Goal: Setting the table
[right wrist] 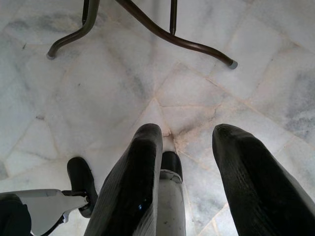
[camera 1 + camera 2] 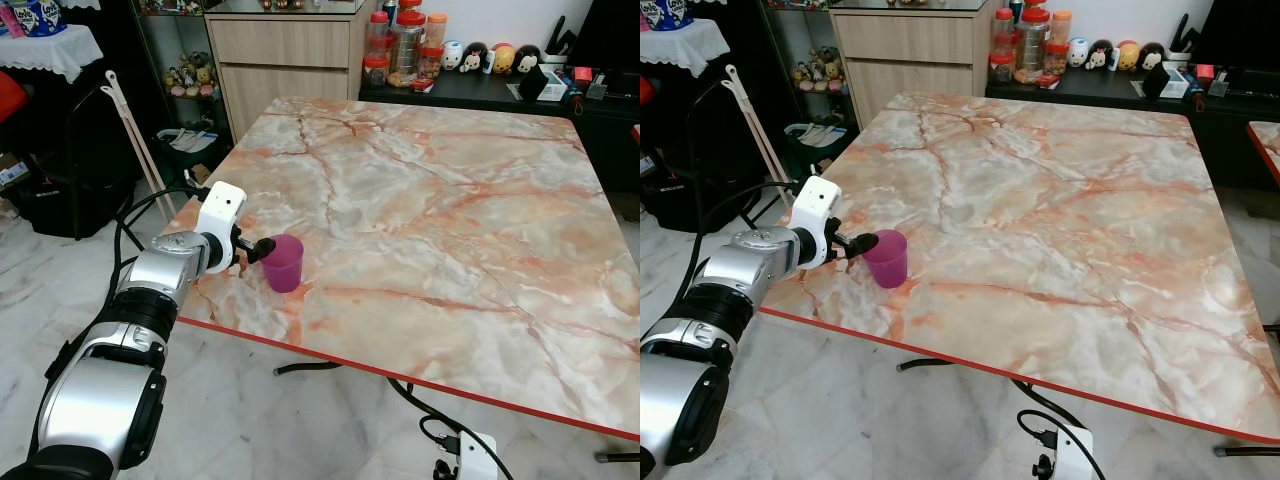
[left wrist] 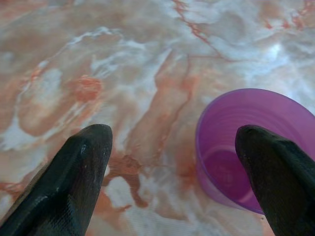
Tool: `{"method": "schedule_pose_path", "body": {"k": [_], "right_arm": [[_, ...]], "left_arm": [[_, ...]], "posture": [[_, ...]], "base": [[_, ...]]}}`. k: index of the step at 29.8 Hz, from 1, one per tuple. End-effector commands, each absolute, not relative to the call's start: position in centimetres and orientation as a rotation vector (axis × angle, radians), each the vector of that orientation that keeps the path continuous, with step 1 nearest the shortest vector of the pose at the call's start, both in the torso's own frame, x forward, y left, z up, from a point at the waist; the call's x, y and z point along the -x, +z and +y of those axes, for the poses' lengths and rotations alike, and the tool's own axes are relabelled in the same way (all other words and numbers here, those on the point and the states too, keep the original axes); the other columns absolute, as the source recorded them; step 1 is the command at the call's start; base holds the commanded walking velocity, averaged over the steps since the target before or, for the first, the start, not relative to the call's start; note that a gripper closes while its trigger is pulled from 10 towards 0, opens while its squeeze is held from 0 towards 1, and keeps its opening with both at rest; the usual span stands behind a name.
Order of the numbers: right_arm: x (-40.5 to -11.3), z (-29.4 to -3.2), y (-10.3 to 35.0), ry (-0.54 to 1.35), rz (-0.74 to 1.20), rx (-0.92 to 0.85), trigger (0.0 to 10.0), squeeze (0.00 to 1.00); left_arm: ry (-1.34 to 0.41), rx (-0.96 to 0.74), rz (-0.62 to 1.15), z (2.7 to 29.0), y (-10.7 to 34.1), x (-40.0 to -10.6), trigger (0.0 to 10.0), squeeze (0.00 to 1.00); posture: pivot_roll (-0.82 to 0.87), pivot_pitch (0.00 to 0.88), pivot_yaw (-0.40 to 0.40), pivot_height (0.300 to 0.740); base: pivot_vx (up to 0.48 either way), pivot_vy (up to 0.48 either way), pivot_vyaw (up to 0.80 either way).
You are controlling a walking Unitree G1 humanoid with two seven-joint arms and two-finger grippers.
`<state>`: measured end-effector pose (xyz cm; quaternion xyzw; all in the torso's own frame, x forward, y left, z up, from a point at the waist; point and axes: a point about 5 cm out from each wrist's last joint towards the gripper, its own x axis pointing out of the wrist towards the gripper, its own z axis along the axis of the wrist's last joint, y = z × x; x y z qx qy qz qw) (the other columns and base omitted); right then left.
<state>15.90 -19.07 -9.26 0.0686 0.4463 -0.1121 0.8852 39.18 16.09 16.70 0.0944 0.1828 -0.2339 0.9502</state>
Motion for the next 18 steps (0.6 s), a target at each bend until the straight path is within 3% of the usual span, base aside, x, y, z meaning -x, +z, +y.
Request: {"method": "schedule_pose_path", "body": {"k": [1, 13, 14, 15, 16, 18], "right_arm": [[-15.82, -18.98, -9.31, -0.246, 0.931, -0.152, 10.0, 0.00], [-15.78, -18.96, -9.33, -0.249, 0.932, -0.154, 10.0, 0.00], [-15.79, -18.94, -9.33, -0.248, 0.931, -0.155, 10.0, 0.00], [-15.79, -18.92, -9.33, -0.248, 0.931, -0.155, 10.0, 0.00], [-15.79, -18.90, -9.33, -0.247, 0.931, -0.156, 10.0, 0.00], [-15.79, -18.89, -9.33, -0.247, 0.931, -0.157, 10.0, 0.00]], "left_arm": [[-0.492, -0.223, 0.379, 15.97, 16.81, -39.25, 10.0, 0.00], [-0.548, -0.230, 0.394, 15.49, 16.39, -38.94, 10.0, 0.00], [-0.548, -0.229, 0.395, 15.47, 16.37, -38.93, 9.6, 0.00], [-0.556, -0.230, 0.398, 15.37, 16.29, -38.89, 4.9, 0.00], [-0.565, -0.230, 0.402, 15.25, 16.20, -38.85, 2.9, 0.00], [-0.567, -0.230, 0.404, 15.22, 16.17, -38.83, 2.8, 0.00]], "posture": [[-0.01, 0.000, 0.052, 0.740], [0.00, 0.000, 0.053, 0.740], [-0.01, 0.000, 0.054, 0.740], [0.00, 0.000, 0.054, 0.740], [-0.01, 0.000, 0.054, 0.740], [-0.01, 0.000, 0.055, 0.740]], "base": [[0.000, 0.000, 0.00], [0.000, 0.000, 0.00], [0.000, 0.000, 0.00], [0.000, 0.000, 0.00], [0.000, 0.000, 0.00], [0.000, 0.000, 0.00]]}}
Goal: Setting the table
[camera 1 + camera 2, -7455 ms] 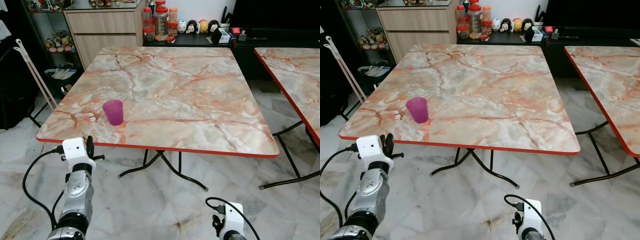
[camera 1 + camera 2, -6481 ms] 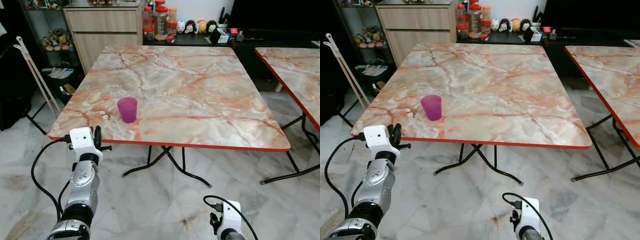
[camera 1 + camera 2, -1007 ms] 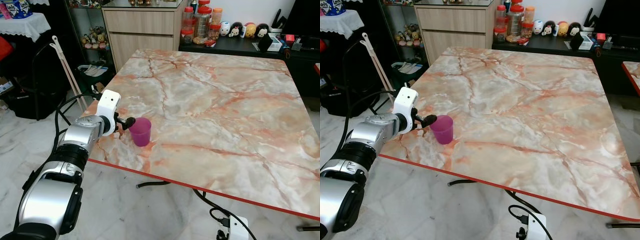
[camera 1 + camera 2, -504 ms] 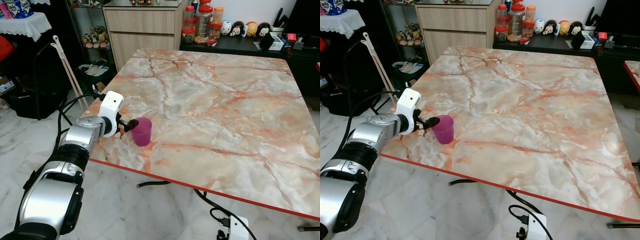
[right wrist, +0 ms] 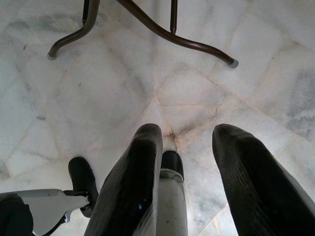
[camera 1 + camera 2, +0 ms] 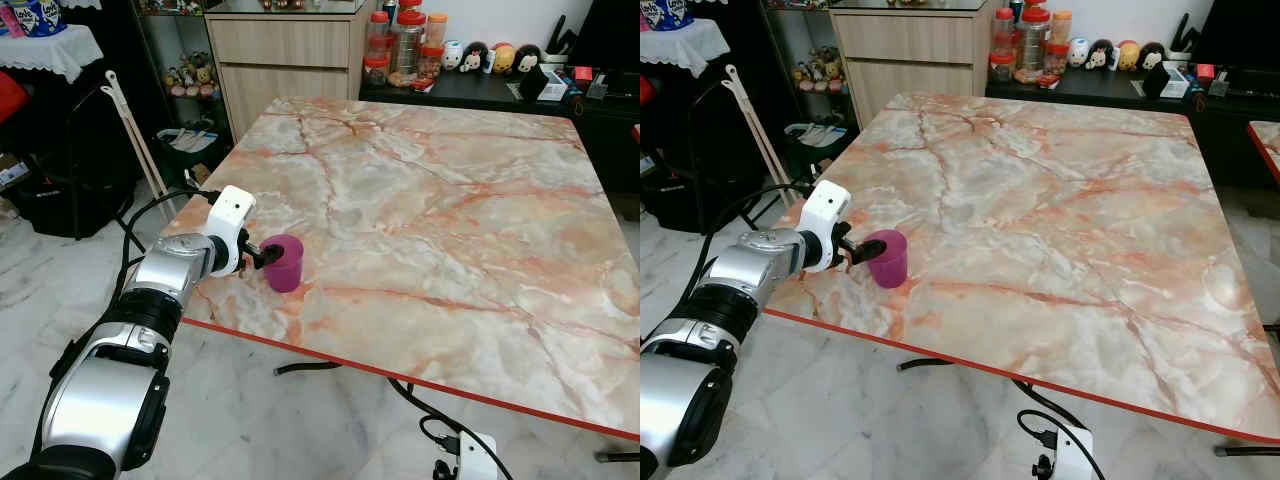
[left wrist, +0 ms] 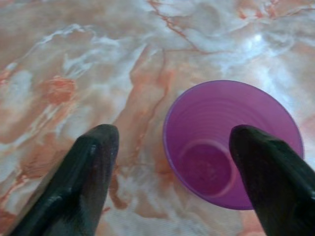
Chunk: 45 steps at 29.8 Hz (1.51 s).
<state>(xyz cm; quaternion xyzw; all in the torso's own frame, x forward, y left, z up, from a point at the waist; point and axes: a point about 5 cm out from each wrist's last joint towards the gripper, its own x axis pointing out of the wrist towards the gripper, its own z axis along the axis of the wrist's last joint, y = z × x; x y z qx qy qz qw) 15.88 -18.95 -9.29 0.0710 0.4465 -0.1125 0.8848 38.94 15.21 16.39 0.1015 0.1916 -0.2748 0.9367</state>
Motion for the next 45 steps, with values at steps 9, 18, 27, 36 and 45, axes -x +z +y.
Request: {"method": "schedule_pose_path", "body": {"k": [9, 18, 27, 36, 45], "right_arm": [[-15.7, -18.9, -9.4, -0.252, 0.932, -0.158, 10.0, 0.00], [-15.7, -18.9, -9.4, -0.253, 0.932, -0.161, 10.0, 0.00], [-15.5, -18.9, -9.4, -0.259, 0.933, -0.164, 10.0, 0.00], [-15.4, -19.0, -9.5, -0.267, 0.934, -0.167, 10.0, 0.00], [-15.6, -19.2, -9.3, -0.271, 0.923, -0.170, 10.0, 0.00]], "left_arm": [[-0.565, -0.239, 0.428, 15.3, 15.7, -38.7, 2.1, 0.00], [-0.569, -0.255, 0.448, 15.4, 15.3, -38.5, 2.3, 0.00], [-0.588, -0.267, 0.461, 15.2, 15.0, -38.3, 0.8, 0.00], [-0.604, -0.268, 0.461, 15.0, 14.7, -38.2, 0.0, 0.00], [-0.569, -0.201, 0.395, 15.2, 15.6, -38.5, 0.0, 0.00]], "posture": [[-0.01, 0.000, 0.055, 0.740], [-0.01, 0.000, 0.058, 0.740], [-0.01, 0.000, 0.063, 0.740], [-0.01, 0.000, 0.066, 0.740], [-0.02, 0.000, 0.063, 0.740]], "base": [[0.000, 0.000, 0.00], [0.000, 0.000, 0.00], [0.000, 0.000, 0.00], [0.000, 0.000, 0.00], [0.000, 0.000, 0.00]]}}
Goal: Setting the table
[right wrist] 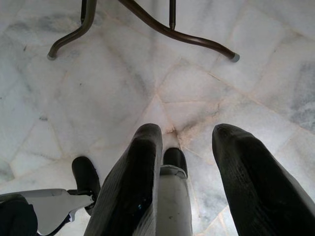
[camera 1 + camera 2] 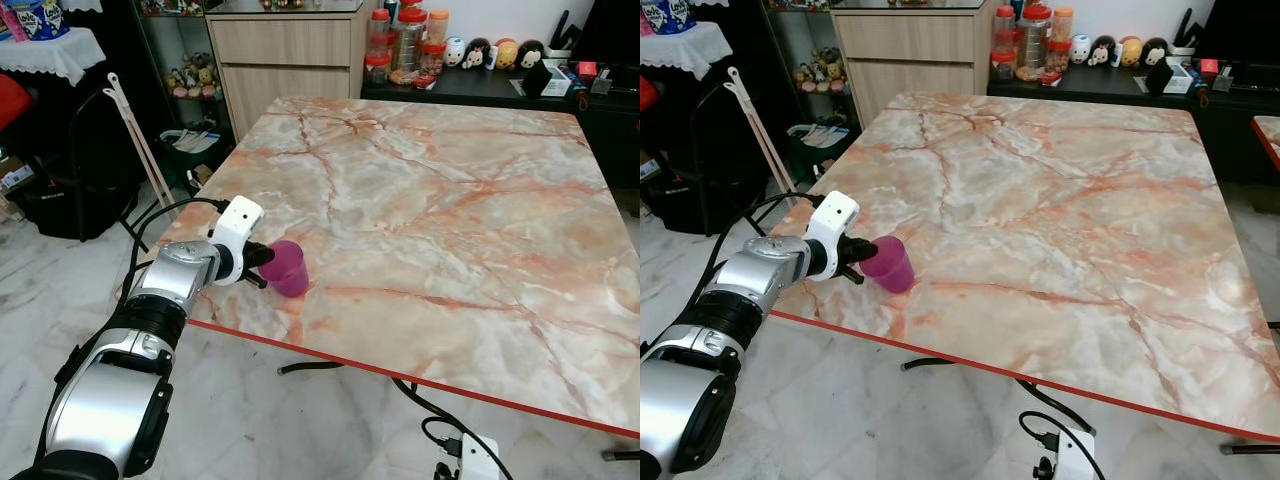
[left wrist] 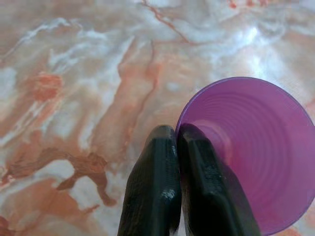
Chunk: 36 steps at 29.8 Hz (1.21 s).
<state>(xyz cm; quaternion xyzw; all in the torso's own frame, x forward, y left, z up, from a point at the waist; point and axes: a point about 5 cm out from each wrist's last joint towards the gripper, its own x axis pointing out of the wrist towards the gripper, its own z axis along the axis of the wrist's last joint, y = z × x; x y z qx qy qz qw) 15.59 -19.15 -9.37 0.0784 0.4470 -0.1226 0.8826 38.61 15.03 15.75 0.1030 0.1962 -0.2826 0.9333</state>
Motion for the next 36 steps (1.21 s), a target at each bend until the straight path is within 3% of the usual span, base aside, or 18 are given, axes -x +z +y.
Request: {"method": "schedule_pose_path", "body": {"k": [1, 4, 5, 6, 7, 8, 13, 17, 19, 20, 23, 24, 31, 32, 36], "right_arm": [[-15.7, -19.3, -9.3, -0.271, 0.923, -0.169, 10.0, 0.00], [-15.8, -19.3, -9.3, -0.271, 0.919, -0.168, 10.0, 0.00], [-15.8, -19.4, -9.2, -0.272, 0.914, -0.171, 10.0, 0.00], [-15.9, -19.4, -9.2, -0.275, 0.908, -0.174, 10.0, 0.00], [-15.9, -19.4, -9.2, -0.276, 0.905, -0.175, 10.0, 0.00], [-16.0, -19.4, -9.1, -0.276, 0.901, -0.176, 10.0, 0.00], [-16.2, -19.4, -9.0, -0.269, 0.894, -0.179, 10.0, 0.00], [-16.4, -19.5, -8.9, -0.269, 0.883, -0.182, 10.0, 0.00], [-16.4, -19.5, -8.9, -0.269, 0.880, -0.183, 10.0, 0.00], [-16.4, -19.5, -8.9, -0.269, 0.879, -0.184, 10.0, 0.00], [-16.4, -19.5, -8.9, -0.272, 0.879, -0.187, 10.0, 0.00], [-16.3, -19.4, -9.0, -0.271, 0.884, -0.188, 10.0, 0.00], [-16.2, -19.5, -9.0, -0.271, 0.882, -0.190, 10.0, 0.00], [-16.1, -19.5, -9.0, -0.269, 0.885, -0.184, 10.0, 0.00], [-16.2, -20.0, -8.9, -0.268, 0.880, -0.164, 10.0, 0.00]], "left_arm": [[-0.551, -0.191, 0.388, 15.3, 15.7, -38.5, 0.0, 0.00], [-0.554, -0.161, 0.321, 15.2, 16.3, -38.6, 0.0, 0.00], [-0.513, -0.085, 0.210, 15.5, 17.6, -39.0, 0.0, 0.00], [-0.433, -0.003, 0.093, 16.1, 19.0, -39.3, 3.8, 0.00], [-0.391, 0.030, 0.049, 16.5, 19.6, -39.5, 3.8, 0.00], [-0.350, 0.051, -0.009, 17.1, 20.4, -39.5, 10.0, 0.00], [-0.115, 0.107, -0.155, 21.1, 22.1, -39.2, 10.0, 0.00], [0.310, 0.002, -0.178, 28.8, 21.5, -37.0, 10.0, 0.00], [0.390, -0.054, -0.165, 30.3, 21.2, -36.3, 10.0, 0.00], [0.594, -0.257, -0.125, 33.3, 20.5, -34.4, 10.0, 0.00], [0.771, -0.358, -0.029, 36.5, 18.2, -31.9, 10.0, 0.00], [0.881, -0.375, 0.079, 38.7, 15.5, -29.4, 10.0, 0.00], [0.941, -0.412, 0.354, 40.1, 9.2, -25.0, 10.0, 0.00], [0.911, -0.394, 0.464, 39.6, 6.7, -23.7, 10.0, 0.00], [0.784, -0.330, 0.628, 36.9, 1.9, -21.7, 10.0, 0.00]], "posture": [[-0.02, 0.000, 0.063, 0.740], [-0.02, 0.000, 0.060, 0.740], [-0.02, 0.000, 0.060, 0.740], [-0.02, 0.000, 0.058, 0.740], [-0.02, 0.000, 0.058, 0.740], [-0.02, 0.000, 0.055, 0.740], [-0.01, 0.000, 0.051, 0.740], [-0.01, 0.000, 0.050, 0.740], [-0.01, 0.000, 0.049, 0.740], [0.01, 0.000, 0.049, 0.740], [0.01, 0.000, 0.051, 0.740], [0.01, 0.000, 0.055, 0.740], [0.01, 0.000, 0.053, 0.740], [0.01, 0.000, 0.053, 0.740], [0.01, 0.000, 0.048, 0.740]], "base": [[0.000, 0.000, 0.00], [0.000, 0.000, 0.00], [0.000, 0.000, 0.00], [0.000, 0.000, 0.00], [0.000, 0.000, 0.00], [0.000, 0.000, 0.00], [0.000, 0.000, 0.00], [0.000, 0.000, 0.00], [0.000, 0.000, 0.00], [0.000, 0.000, 0.00], [0.000, 0.000, 0.00], [0.000, 0.000, 0.00], [0.000, 0.000, 0.00], [0.000, 0.000, 0.00], [0.000, 0.000, 0.00]]}}
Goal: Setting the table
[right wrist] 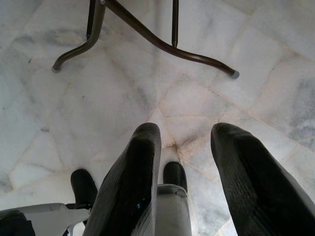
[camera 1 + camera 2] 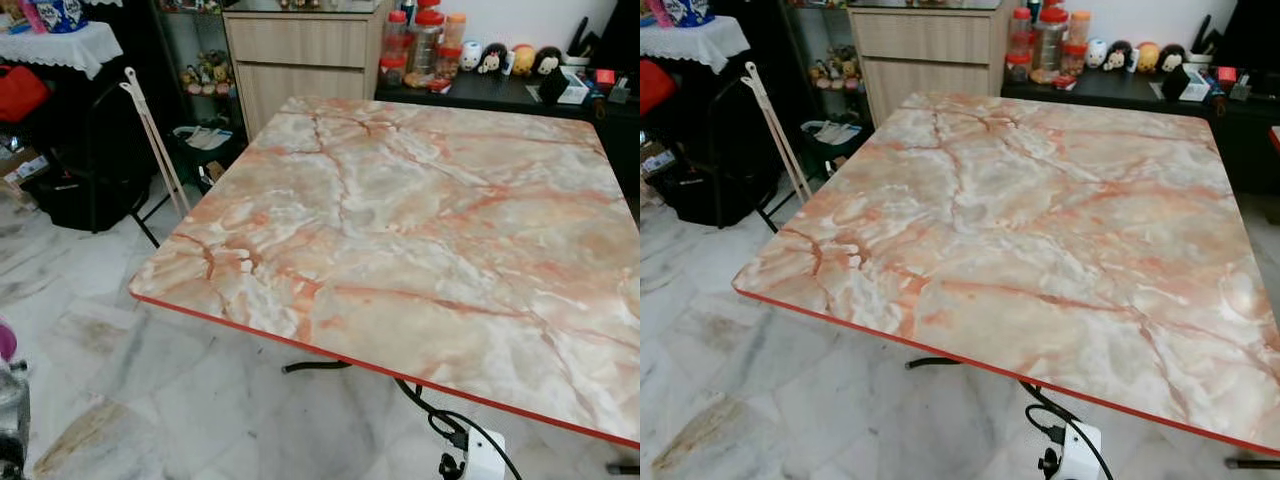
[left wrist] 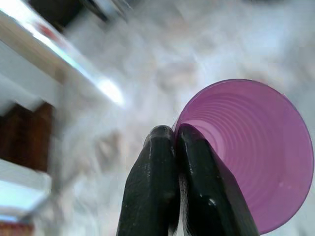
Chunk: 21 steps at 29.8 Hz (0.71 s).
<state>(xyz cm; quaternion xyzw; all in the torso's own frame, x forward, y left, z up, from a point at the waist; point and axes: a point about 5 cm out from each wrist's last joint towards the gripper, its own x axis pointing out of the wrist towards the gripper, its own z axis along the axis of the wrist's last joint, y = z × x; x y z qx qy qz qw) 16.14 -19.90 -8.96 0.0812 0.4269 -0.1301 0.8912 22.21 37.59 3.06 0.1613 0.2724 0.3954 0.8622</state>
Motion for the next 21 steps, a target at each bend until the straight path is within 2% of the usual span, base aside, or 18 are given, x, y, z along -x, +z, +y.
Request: {"method": "schedule_pose_path", "body": {"k": [1, 3, 5, 9, 13, 16, 21], "right_arm": [[-16.3, -20.1, -8.8, -0.264, 0.874, -0.161, 10.0, 0.00], [-16.8, -20.2, -8.6, -0.246, 0.853, -0.161, 10.0, 0.00], [-16.9, -20.2, -8.5, -0.244, 0.849, -0.160, 10.0, 0.00], [-16.7, -20.7, -8.5, -0.255, 0.853, -0.154, 10.0, 0.00], [-16.5, -20.7, -8.6, -0.256, 0.856, -0.156, 10.0, 0.00], [-16.1, -20.4, -8.9, -0.277, 0.875, -0.173, 10.0, 0.00], [-15.9, -20.1, -9.0, -0.282, 0.888, -0.175, 10.0, 0.00]], "left_arm": [[0.741, -0.304, 0.651, 36.1, 1.0, -21.6, 10.0, 0.00], [0.609, -0.263, 0.726, 33.5, -1.4, -21.0, 10.0, 0.00], [0.593, -0.253, 0.735, 33.0, -1.8, -20.9, 10.0, 0.00], [0.306, -0.111, 0.849, 26.9, -5.3, -20.3, 10.0, 0.00], [0.273, -0.093, 0.844, 26.0, -5.6, -20.3, 10.0, 0.00], [0.205, -0.012, 0.832, 23.3, -6.3, -20.4, 10.0, 0.00], [0.183, -0.037, 0.855, 23.2, -6.8, -19.6, 10.0, 0.00]], "posture": [[0.00, 0.000, 0.049, 0.740], [0.00, 0.000, 0.050, 0.740], [-0.01, 0.000, 0.050, 0.740], [-0.01, 0.000, 0.050, 0.740], [-0.01, 0.000, 0.050, 0.740], [-0.02, 0.000, 0.057, 0.740], [-0.02, 0.000, 0.058, 0.740]], "base": [[0.000, 0.000, 0.00], [0.000, 0.000, 0.00], [0.000, 0.000, 0.00], [0.000, 0.000, 0.00], [0.000, 0.000, 0.00], [0.000, 0.000, 0.00], [0.000, 0.000, 0.00]]}}
